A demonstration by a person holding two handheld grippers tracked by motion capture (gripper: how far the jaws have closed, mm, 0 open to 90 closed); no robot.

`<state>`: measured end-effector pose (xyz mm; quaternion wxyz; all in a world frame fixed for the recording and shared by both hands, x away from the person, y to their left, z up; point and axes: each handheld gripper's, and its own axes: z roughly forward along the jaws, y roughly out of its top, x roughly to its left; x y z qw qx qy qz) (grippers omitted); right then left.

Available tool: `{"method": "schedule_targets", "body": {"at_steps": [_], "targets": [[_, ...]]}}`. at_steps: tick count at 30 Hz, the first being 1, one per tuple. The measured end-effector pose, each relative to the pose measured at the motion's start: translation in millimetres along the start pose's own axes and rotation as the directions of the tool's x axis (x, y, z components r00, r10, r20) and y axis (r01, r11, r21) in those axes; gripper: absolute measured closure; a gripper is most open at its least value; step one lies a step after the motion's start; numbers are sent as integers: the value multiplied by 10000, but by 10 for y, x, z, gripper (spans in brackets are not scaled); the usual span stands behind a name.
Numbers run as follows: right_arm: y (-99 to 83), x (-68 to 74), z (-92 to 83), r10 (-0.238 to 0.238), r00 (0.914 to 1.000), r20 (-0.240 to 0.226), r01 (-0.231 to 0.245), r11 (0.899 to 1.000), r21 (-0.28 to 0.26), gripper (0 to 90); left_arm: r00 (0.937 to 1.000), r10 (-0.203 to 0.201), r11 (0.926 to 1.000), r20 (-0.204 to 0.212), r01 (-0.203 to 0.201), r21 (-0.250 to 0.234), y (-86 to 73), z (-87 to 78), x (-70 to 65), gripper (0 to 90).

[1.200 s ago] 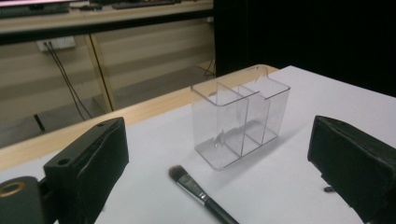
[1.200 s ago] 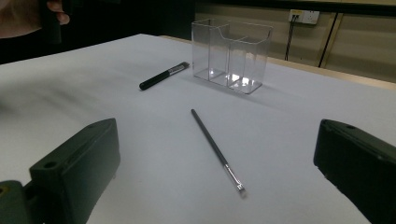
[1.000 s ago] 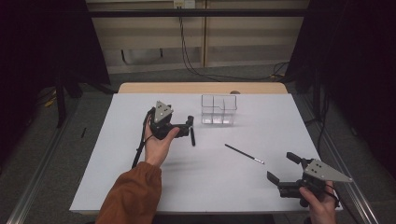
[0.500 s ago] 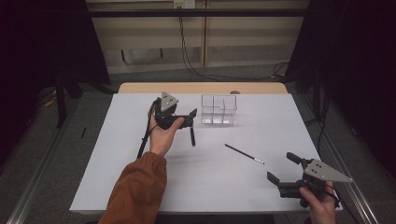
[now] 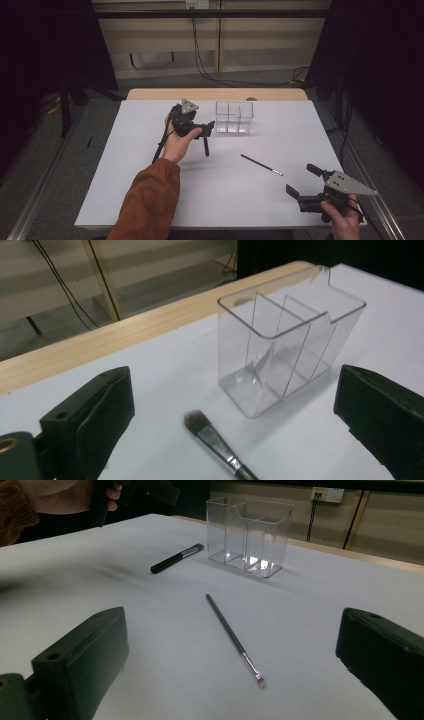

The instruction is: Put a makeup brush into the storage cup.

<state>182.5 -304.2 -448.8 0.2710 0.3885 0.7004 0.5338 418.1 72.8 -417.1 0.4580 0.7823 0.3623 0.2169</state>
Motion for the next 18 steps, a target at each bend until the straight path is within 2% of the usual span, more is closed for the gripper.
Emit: {"method": "schedule_targets", "body": {"at_steps": [3,4,6,8,12,14,16,18], "targets": [[-1,1,0,-17,10000,-24,17,10000,13,0,10000,18,9995,-27,-17,302,9,25,-10,28],[-1,1,0,-17,10000,-24,17,10000,13,0,9999,-98,9992,-36,99,387,14,39,-18,28],[-1,1,0,-20,10000,-25,20,10000,19,0,9999,94,9971,-105,-86,751,31,46,-19,35],[-1,1,0,-19,10000,-23,19,10000,19,0,9999,-97,9960,43,93,886,49,49,-24,36],[-2,2,0,-22,10000,-26,22,10000,27,0,9998,-163,9923,102,149,1227,81,52,-25,37],[-2,2,0,-21,10000,-32,21,10000,27,0,9998,-175,9882,70,162,1521,100,69,-17,37],[-2,2,0,-5,10000,-31,5,10000,29,0,9990,-352,9832,293,294,1803,121,83,-7,36],[-2,0,-2,4,10000,-29,-4,10000,20,0,9992,-311,9771,232,255,2112,138,90,-2,37]]}}
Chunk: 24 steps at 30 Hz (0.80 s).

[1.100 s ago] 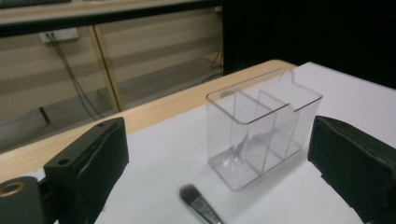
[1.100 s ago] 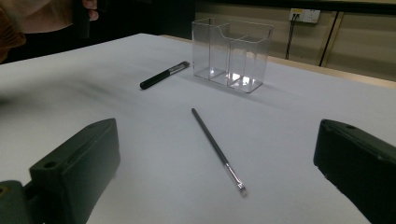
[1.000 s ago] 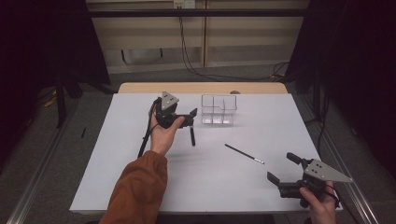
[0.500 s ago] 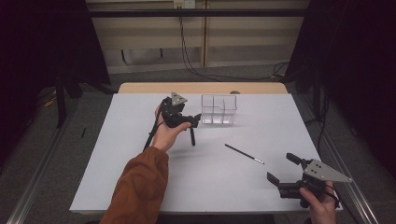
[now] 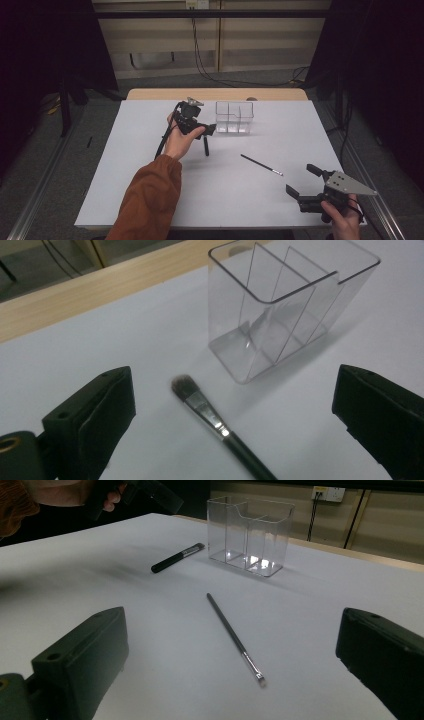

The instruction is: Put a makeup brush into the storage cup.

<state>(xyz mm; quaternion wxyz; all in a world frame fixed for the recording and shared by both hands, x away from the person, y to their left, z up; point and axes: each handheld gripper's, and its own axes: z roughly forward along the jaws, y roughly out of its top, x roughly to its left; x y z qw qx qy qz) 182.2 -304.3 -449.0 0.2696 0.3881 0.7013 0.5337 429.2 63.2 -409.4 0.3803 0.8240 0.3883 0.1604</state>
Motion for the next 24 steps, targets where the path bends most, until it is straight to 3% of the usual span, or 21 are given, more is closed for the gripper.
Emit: {"method": "schedule_targets", "body": {"at_steps": [5,8,10,12,13,14,15,16,19,23,24], "targets": [[0,1,0,-19,10000,-18,19,10000,6,0,9997,-121,9960,-209,139,878,9,22,-12,52],[-1,1,5,-20,10000,-40,20,10000,39,0,9991,-419,9884,11,413,1463,18,44,-12,69],[-3,3,9,-34,10000,-50,34,10000,92,0,9996,-207,9836,-213,241,1788,23,61,-35,84],[-3,5,11,-38,10000,-56,38,10000,91,0,9994,-354,9689,-64,359,2448,36,90,-56,84],[-2,5,11,-44,10000,-60,45,10000,89,0,9980,-625,9501,40,583,3066,45,120,-72,94],[-2,5,11,-45,10000,-65,45,10000,77,0,9980,-625,9501,40,583,3066,45,120,-72,108],[-2,5,11,-45,10000,-65,45,10000,77,0,9977,-682,9371,-57,660,3428,53,139,-73,108],[0,4,8,-58,9999,-84,59,10000,44,0,9975,-683,9324,-158,695,3546,56,162,-79,111],[-1,6,7,-54,9999,-123,55,10000,45,0,9972,-610,9092,-440,737,4098,68,232,-86,104],[-2,2,5,-63,9999,-133,64,10000,51,0,9948,-846,8907,-564,1009,4432,84,280,-95,103],[-3,1,6,-62,9999,-145,63,10000,64,0,9948,-856,8820,-553,1015,4602,85,293,-101,108]]}}
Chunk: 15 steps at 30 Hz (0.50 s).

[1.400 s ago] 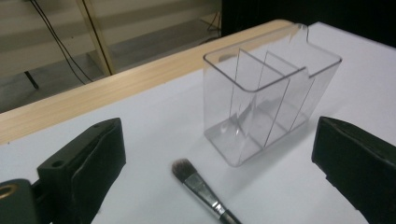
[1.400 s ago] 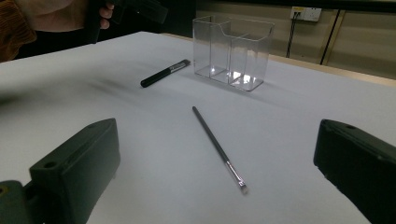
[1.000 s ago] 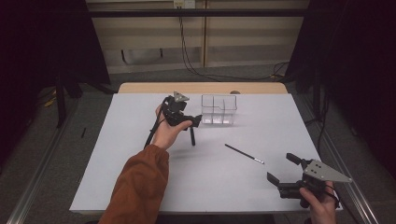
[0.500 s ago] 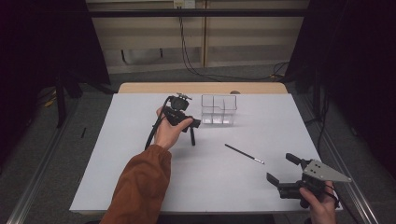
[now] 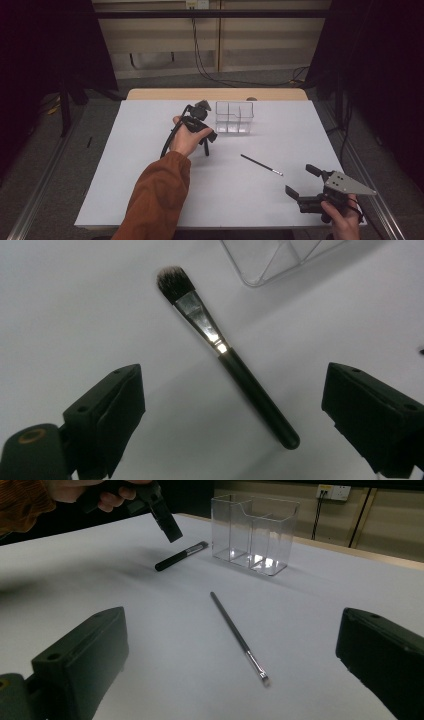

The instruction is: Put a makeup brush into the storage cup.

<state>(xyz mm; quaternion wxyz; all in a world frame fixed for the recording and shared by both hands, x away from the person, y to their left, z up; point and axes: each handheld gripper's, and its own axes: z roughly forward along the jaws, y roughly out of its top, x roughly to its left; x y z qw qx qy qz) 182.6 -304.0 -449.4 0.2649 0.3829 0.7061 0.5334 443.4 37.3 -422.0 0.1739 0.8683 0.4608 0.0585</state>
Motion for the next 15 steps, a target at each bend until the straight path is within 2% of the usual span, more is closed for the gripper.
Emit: {"method": "schedule_targets", "body": {"at_steps": [3,5,7,8,10,11,12,13,15], "targets": [[0,4,0,19,10000,-22,-19,10000,6,0,10000,-5,9984,-60,8,567,12,46,-21,106],[-1,5,2,23,10000,-26,-23,10000,25,0,9991,-73,9966,-425,108,823,8,66,-39,110],[-2,7,4,-8,10000,-20,8,10000,40,0,9992,-100,9971,-381,129,756,11,74,-40,116],[-2,8,4,14,10000,-13,-14,10000,37,0,9999,-129,9970,-80,135,764,14,79,-35,115],[-2,8,2,0,10000,-9,0,10000,39,0,9996,-284,9959,88,275,862,17,88,-41,119],[-3,7,2,4,10000,-1,-4,10000,44,0,9993,-324,9947,-175,339,966,16,93,-47,121],[-3,7,2,4,10000,-1,-4,10000,44,0,9993,-324,9947,-175,339,966,16,93,-47,116],[-3,7,1,16,10000,-1,-16,10000,43,0,9976,-614,9919,-306,644,1091,13,98,-49,116],[-4,7,0,14,10000,11,-14,10000,38,0,9967,-744,9902,-311,776,1157,13,103,-47,170]]}}
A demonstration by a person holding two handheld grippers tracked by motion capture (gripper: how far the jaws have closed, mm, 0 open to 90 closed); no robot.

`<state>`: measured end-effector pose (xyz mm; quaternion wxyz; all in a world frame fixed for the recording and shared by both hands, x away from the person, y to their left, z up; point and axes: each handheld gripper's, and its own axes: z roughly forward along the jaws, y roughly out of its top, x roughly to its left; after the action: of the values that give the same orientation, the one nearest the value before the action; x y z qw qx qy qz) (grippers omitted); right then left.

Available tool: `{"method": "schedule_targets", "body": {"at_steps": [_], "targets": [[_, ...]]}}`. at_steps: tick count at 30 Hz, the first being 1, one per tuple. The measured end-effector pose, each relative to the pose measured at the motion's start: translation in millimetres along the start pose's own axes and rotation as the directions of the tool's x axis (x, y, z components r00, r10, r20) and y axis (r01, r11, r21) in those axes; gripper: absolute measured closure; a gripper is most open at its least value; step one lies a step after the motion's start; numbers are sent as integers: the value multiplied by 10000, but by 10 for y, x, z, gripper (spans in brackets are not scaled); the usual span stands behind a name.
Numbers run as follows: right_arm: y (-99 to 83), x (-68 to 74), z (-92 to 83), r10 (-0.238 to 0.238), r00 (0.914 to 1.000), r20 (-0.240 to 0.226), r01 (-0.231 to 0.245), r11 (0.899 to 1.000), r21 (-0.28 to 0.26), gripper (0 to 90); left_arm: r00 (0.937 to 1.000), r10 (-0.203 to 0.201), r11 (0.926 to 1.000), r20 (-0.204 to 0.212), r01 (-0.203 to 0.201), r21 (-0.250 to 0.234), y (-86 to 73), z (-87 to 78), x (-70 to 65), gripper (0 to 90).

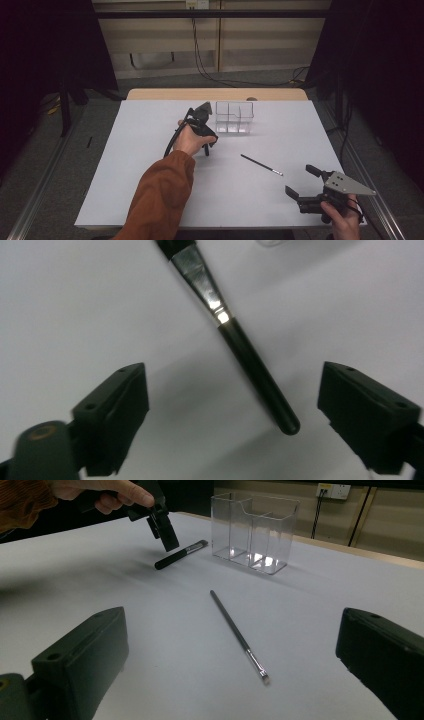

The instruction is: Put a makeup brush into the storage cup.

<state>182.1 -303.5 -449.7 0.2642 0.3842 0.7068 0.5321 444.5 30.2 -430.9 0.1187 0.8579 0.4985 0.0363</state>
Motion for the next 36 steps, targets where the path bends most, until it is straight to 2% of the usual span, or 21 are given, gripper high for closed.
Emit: {"method": "schedule_targets", "body": {"at_steps": [2,3,6,8,11,12,13,15,16,23,27,29,33,36], "targets": [[0,0,-1,-7,10000,-2,7,10000,-1,0,9997,-169,9998,165,167,103,-1,4,-10,210],[-1,0,-1,-14,10000,-4,14,10000,3,0,9998,-49,9998,212,45,200,1,8,-16,213],[-2,-1,0,-20,10000,0,20,10000,28,0,9994,-184,9990,277,172,402,-2,31,-53,265],[-2,-1,-1,-16,10000,-2,16,10000,19,0,9988,-259,9985,423,237,503,-1,48,-69,335],[-2,0,-2,-8,10000,2,8,10000,17,0,9990,-303,9984,327,287,482,11,67,-90,376],[-3,-1,-1,-22,10000,-11,22,10000,39,0,9991,-310,9982,286,295,525,14,70,-95,440],[-3,-1,-1,-22,10000,-11,22,10000,39,0,9992,-325,9981,239,312,530,17,79,-104,440],[-5,-2,4,0,10000,-29,0,10000,67,0,9985,-433,9969,337,409,678,20,110,-119,460],[-6,-1,6,-3,10000,-40,3,10000,80,0,9981,-496,9960,366,467,761,21,126,-123,515],[-9,-5,6,12,10000,-77,-11,9999,103,0,9980,-616,9924,153,596,1081,44,194,-143,501],[-9,-1,13,-22,9999,-136,24,9999,156,0,9979,-624,9910,-160,638,1177,54,201,-155,554],[-9,2,13,-20,9999,-126,22,9999,152,0,9975,-689,9908,-170,704,1153,54,201,-141,575],[-13,-4,14,-16,9999,-100,18,9998,197,0,9929,-1181,9866,117,1160,1148,61,203,-89,598],[-12,2,13,-1,9999,-153,4,9998,202,0,9942,-1074,9871,-52,1073,1190,60,200,-83,642]]}}
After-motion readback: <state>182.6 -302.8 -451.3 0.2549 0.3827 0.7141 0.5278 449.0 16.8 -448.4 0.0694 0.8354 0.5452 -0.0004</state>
